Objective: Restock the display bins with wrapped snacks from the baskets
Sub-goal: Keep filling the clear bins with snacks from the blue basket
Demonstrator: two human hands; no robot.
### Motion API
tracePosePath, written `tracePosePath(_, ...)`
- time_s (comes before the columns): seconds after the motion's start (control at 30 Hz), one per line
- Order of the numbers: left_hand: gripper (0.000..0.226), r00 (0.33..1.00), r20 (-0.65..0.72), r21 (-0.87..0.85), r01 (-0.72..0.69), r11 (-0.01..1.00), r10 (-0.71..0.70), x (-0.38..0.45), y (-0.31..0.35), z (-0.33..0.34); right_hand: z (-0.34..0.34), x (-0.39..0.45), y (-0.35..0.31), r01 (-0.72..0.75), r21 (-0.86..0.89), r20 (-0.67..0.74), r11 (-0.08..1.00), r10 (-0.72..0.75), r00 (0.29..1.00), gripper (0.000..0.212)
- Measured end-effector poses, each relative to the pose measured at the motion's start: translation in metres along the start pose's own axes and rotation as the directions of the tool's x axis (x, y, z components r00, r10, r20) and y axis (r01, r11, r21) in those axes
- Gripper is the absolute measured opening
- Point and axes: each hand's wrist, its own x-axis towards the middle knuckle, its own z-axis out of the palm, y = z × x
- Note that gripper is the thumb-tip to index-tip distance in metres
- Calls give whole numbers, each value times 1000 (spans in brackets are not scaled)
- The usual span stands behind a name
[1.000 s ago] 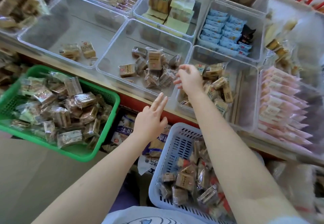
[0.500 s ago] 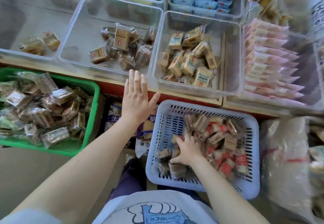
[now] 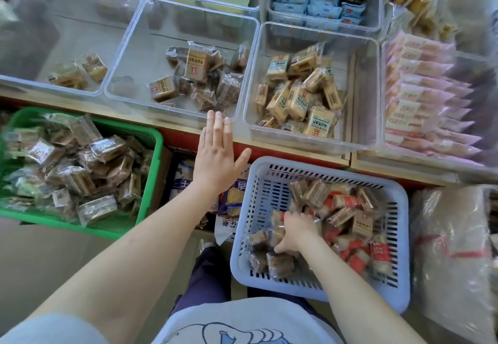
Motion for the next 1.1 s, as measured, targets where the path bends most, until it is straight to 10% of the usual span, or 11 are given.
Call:
tracePosePath(0.13,81,1000,18,-26,-13,1000,13,-2,-4,-6,-28,-15,9,-51,676,14,735,56,998,87)
tracePosePath(0.33,78,1000,20,-96,-15,995,17,-1,-9,-12,-67,-34,15,11,975,-29,-221,-78,996,38)
tracePosePath(0.63,77,1000,7,-100,-4,995,5,-1,-7,-13,-54,-20,34,27,937,37,-349,178,983,41)
tracePosePath(0.77,78,1000,-5,-107,4,994,-4,-1,-3,-12,-68,-35,31,58,789,-32,-612,53,998,46)
tracePosePath(1.1,85,999,37,-107,12,994,-8,0,-3,-14,-207,-41,-36,170,786,-309,-594,-140,941,54)
